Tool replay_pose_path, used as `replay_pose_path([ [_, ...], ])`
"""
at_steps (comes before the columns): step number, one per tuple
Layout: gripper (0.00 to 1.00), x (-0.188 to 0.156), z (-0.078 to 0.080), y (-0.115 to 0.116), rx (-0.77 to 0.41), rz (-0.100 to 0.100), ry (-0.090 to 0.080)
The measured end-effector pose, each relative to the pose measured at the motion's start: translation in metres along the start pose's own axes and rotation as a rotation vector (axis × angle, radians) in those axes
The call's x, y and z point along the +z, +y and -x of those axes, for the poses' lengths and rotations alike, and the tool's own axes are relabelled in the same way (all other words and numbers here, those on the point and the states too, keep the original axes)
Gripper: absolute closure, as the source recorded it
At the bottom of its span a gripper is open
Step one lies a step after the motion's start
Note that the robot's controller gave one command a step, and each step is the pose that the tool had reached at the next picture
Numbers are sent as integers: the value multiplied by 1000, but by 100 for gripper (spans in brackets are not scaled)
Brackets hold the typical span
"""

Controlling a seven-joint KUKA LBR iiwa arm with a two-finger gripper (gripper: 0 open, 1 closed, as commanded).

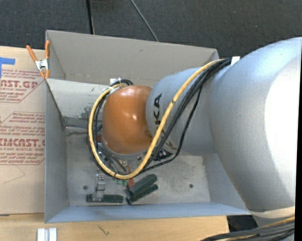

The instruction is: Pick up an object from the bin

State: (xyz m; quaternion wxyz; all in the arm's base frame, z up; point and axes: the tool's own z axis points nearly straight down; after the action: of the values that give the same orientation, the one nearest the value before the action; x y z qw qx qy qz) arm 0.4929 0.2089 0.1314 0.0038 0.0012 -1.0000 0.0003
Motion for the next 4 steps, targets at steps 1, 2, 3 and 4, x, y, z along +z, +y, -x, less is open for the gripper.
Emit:
replay_pose_path([
  [1, 0, -4, 2, -1, 2, 2, -7],
  [2, 0, 11, -10, -62, -130, 0, -8],
  [3, 0, 9, -11, -78, -155, 0, -7],
  [4, 0, 15, -13, -111, -365, 0, -7],
])
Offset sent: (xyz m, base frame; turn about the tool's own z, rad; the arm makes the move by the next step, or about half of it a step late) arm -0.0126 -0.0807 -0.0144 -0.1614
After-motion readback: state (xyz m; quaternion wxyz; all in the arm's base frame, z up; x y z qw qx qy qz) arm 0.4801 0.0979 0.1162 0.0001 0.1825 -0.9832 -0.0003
